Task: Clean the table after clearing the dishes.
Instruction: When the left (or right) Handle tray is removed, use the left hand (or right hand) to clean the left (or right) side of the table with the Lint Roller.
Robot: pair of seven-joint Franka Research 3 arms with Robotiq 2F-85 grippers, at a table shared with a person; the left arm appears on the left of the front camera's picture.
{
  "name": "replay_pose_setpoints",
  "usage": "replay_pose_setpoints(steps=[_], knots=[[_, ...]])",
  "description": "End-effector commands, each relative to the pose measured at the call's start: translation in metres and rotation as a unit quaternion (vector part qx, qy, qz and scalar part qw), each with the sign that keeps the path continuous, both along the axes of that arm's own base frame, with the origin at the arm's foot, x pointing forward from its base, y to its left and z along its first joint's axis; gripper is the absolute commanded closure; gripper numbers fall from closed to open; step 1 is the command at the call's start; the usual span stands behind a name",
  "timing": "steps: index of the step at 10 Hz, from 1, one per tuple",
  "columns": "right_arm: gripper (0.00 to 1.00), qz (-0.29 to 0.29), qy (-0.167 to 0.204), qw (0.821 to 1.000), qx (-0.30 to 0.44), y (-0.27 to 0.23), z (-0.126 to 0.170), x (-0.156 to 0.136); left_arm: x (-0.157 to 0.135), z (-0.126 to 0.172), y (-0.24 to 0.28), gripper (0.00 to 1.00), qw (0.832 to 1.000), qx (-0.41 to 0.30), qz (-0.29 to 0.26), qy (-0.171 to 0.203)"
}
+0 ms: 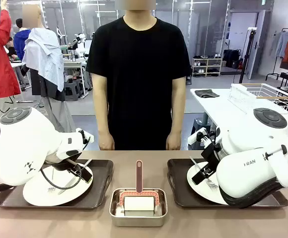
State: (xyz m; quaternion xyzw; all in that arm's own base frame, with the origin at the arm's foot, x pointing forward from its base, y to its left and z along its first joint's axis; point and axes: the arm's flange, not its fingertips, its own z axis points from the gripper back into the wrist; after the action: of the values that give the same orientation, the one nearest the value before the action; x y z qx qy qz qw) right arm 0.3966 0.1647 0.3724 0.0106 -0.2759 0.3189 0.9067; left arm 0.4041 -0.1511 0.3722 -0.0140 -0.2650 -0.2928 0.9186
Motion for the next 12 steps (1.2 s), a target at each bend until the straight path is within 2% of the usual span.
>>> replay_pose_setpoints(steps=[1, 11, 12], knots=[[0.00, 0.000, 0.000, 1.000, 0.000, 0.000, 0.000, 0.000, 0.000, 0.000, 0.000, 0.00, 1.000, 0.000, 0.000, 0.000], [0.00, 0.000, 0.000, 1.000, 0.000, 0.000, 0.000, 0.000, 0.000, 0.000, 0.000, 0.00, 1.000, 0.000, 0.000, 0.000], [0.00, 0.003, 0.004, 1.000, -0.006, -0.003, 0.018, 0.015, 0.012, 0.017, 0.003, 0.00, 1.000, -0.011, -0.012, 0.013]])
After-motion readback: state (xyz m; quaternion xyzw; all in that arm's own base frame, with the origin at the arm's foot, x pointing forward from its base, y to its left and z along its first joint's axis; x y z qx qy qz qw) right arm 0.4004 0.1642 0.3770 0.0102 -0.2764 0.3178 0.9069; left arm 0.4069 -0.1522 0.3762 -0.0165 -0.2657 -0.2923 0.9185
